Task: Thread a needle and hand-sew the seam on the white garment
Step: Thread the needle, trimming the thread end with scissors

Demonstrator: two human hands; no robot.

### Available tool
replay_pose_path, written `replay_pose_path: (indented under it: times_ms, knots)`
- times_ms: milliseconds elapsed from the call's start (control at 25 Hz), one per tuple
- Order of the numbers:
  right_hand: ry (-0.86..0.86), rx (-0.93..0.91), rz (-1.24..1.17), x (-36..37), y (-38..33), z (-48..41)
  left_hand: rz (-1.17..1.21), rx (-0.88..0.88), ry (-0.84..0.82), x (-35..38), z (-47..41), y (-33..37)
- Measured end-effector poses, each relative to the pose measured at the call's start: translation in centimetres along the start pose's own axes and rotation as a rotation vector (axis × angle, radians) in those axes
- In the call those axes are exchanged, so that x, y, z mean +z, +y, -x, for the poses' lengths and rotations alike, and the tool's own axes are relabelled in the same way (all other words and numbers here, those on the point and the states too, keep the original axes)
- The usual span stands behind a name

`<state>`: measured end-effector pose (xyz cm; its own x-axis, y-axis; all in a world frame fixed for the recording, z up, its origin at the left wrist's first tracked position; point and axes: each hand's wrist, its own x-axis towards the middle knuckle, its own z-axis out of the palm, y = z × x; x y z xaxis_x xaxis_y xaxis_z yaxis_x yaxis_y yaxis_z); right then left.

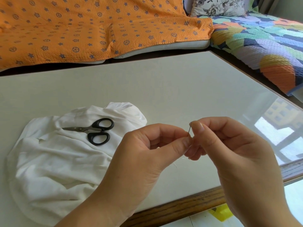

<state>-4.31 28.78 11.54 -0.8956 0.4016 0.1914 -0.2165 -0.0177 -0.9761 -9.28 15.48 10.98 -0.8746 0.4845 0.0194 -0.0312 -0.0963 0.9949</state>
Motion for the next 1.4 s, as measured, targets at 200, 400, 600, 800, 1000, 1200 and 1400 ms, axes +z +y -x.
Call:
replay_pose_path:
  times_ms: [200,400,600,800,1000,1200,1400]
  knots:
    - [-0.057,0.079,-0.087,-0.4,0.2,-0.1,-0.008,0.033,-0.009,-0.1,0.0,-0.1]
    - [-0.073,0.108,-0.099,-0.5,0.2,-0.2,-0.026,0.042,-0.021,-0.2,-0.1,-0.3]
    - [-0.069,0.108,-0.079,-0.4,0.2,-0.1,-0.043,0.072,-0.047,-0.4,-0.1,-0.6]
    - [-0.106,0.101,-0.031,-0.7,0.2,-0.1,-0.161,0.128,0.056,-0.3,0.2,-0.4]
    - [-0.165,0.132,0.026,-0.9,0.5,-0.3,-0.567,0.496,0.234,-0.2,0.5,0.4]
    - [-0.187,0.183,0.033,-0.9,0.4,-0.4,-0.775,0.625,0.305,0.1,0.6,0.5]
    - [-0.203,0.255,-0.024,-0.9,0.5,-0.4,-0.851,0.66,0.325,-0.1,0.4,0.4]
